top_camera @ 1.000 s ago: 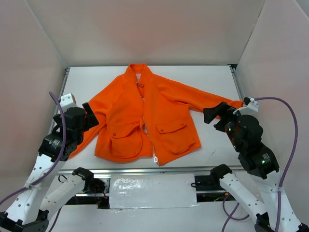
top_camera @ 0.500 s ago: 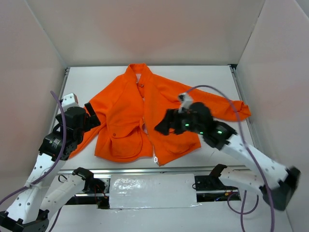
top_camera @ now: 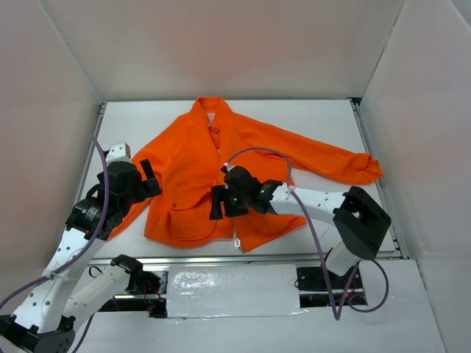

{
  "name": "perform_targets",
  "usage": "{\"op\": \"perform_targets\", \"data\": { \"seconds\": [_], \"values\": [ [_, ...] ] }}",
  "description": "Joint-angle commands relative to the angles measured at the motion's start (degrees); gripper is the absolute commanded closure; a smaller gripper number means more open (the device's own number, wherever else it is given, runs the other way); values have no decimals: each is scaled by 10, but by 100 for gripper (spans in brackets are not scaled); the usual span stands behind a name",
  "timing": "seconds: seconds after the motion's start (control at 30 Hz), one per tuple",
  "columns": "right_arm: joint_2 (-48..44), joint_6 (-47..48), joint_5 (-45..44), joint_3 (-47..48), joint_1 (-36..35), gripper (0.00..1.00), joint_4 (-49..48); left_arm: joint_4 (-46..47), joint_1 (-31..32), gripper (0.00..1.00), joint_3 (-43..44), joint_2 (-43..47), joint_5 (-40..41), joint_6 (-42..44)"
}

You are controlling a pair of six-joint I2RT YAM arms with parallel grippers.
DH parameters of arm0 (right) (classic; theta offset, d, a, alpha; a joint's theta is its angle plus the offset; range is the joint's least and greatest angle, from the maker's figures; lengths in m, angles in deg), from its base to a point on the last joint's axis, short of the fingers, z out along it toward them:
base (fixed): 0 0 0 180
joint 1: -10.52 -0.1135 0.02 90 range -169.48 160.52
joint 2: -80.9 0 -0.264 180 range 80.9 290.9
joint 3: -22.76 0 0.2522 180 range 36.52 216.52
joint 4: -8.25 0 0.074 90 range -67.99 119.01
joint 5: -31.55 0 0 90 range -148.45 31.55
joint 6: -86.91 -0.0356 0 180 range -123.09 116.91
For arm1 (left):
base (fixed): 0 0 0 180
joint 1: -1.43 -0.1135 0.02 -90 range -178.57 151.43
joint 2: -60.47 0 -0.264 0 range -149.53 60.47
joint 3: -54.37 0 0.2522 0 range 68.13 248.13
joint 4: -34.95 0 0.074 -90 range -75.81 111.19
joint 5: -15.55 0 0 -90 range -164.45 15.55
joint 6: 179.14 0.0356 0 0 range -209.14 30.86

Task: Zip up the jacket

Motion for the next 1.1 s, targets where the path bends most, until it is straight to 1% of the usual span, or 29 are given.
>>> {"op": "perform_targets", "data": {
  "seconds": [0.0,0.17,0.37,0.67,0.8,0.83,0.9,0.93,0.97,1.0,1.07],
  "values": [
    [23,23,-20,50,-4,25,-51,33,-2,1,2,-4,-19,19],
    [68,74,-63,93,-4,25,-43,39,-2,1,0,-2,-28,24],
    [124,103,-119,146,5,26,-24,42,-2,1,-2,-7,-41,31],
    [157,122,-116,167,24,31,-20,47,-2,1,-2,-12,-53,39],
    [181,119,-107,169,26,35,-16,47,-2,0,-2,-14,-55,40],
    [185,117,-105,168,25,39,-16,47,-2,1,-2,-14,-55,40],
    [196,114,-94,167,25,42,-18,47,-2,1,-4,-13,-56,40],
    [198,111,-87,165,25,46,-19,47,-2,1,-3,-12,-56,40],
    [199,110,-87,160,25,48,-25,47,-3,1,-3,-12,-56,40],
    [198,109,-72,157,25,54,-28,48,-3,1,-4,-12,-56,40],
    [195,103,-72,153,25,67,-28,48,-2,1,-3,-14,-57,40]
  ]
}}
